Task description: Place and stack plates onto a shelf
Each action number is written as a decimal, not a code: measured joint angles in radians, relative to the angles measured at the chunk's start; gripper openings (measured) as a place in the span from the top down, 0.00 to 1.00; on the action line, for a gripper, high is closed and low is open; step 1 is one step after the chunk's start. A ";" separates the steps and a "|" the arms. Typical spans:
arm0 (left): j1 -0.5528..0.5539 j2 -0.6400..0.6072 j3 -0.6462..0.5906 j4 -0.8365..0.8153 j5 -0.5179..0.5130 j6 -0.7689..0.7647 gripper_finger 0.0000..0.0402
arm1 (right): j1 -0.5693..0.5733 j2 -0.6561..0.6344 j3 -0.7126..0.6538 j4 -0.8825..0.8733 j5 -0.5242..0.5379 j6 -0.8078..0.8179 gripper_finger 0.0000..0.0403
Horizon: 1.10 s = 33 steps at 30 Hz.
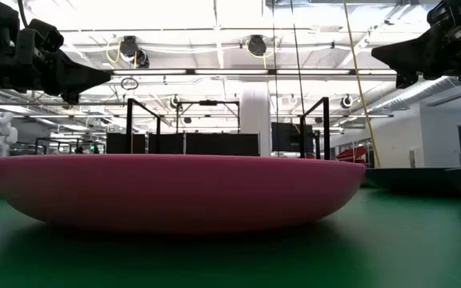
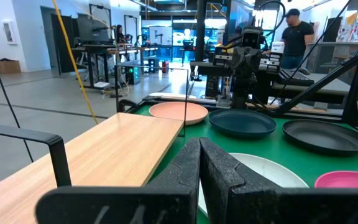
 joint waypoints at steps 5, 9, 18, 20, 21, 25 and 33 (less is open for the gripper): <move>0.000 0.000 0.000 0.000 0.000 0.000 0.98 | 0.000 0.000 0.000 0.000 0.000 0.000 0.98; 0.000 0.000 0.000 0.000 0.000 0.000 0.98 | 0.000 0.000 0.000 0.000 0.000 0.000 0.98; 0.000 0.000 0.000 0.000 0.000 0.000 0.98 | 0.000 0.000 0.000 0.044 0.000 0.001 0.98; 0.000 0.000 0.000 0.000 0.000 0.000 0.98 | 0.000 0.000 0.000 0.059 0.000 0.002 0.98; 0.000 0.000 0.000 0.000 0.000 0.000 0.98 | 0.000 0.000 0.000 0.063 0.000 0.002 0.98; 0.000 0.000 0.000 0.000 0.000 0.000 0.98 | 0.000 0.000 0.000 0.060 0.000 0.001 0.98; 0.000 0.000 0.000 0.000 0.000 0.000 0.98 | 0.000 0.000 0.000 0.060 0.001 0.000 0.98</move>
